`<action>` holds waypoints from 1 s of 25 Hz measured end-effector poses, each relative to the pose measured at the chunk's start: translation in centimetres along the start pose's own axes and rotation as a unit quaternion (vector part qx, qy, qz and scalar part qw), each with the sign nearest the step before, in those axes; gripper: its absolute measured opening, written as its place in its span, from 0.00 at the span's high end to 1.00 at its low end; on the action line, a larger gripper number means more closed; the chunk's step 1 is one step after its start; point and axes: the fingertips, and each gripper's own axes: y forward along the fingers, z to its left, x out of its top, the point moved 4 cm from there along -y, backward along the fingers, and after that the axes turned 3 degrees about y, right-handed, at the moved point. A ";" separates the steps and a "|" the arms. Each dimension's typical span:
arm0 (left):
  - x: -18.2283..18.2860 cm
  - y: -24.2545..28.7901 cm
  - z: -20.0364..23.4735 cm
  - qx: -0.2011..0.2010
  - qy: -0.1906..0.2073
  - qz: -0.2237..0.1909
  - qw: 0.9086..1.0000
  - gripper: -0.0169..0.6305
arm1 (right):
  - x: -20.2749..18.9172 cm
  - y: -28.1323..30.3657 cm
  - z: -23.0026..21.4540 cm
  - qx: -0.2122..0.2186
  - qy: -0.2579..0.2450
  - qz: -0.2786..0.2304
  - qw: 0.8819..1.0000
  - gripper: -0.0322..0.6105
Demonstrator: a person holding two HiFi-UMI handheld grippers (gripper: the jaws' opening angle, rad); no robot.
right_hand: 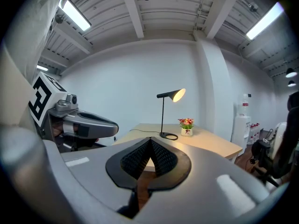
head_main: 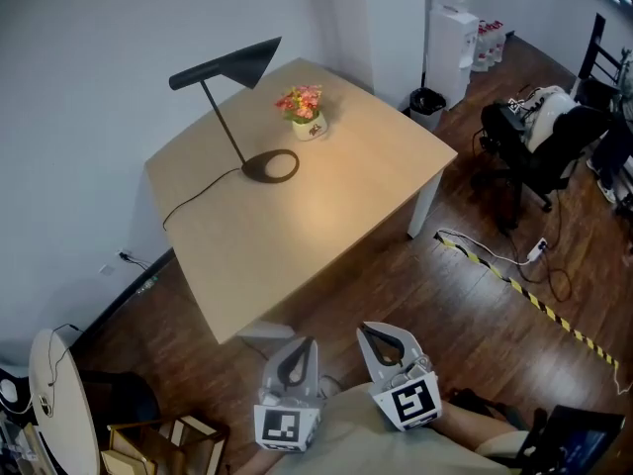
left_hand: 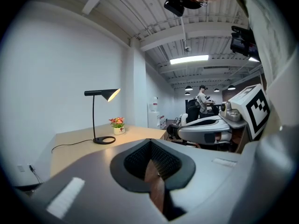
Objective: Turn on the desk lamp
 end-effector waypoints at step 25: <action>-1.8 -3.8 4.5 -0.012 -0.014 -0.038 0.999 0.98 | -0.8 2.0 5.7 -0.001 -0.004 0.053 0.999 0.95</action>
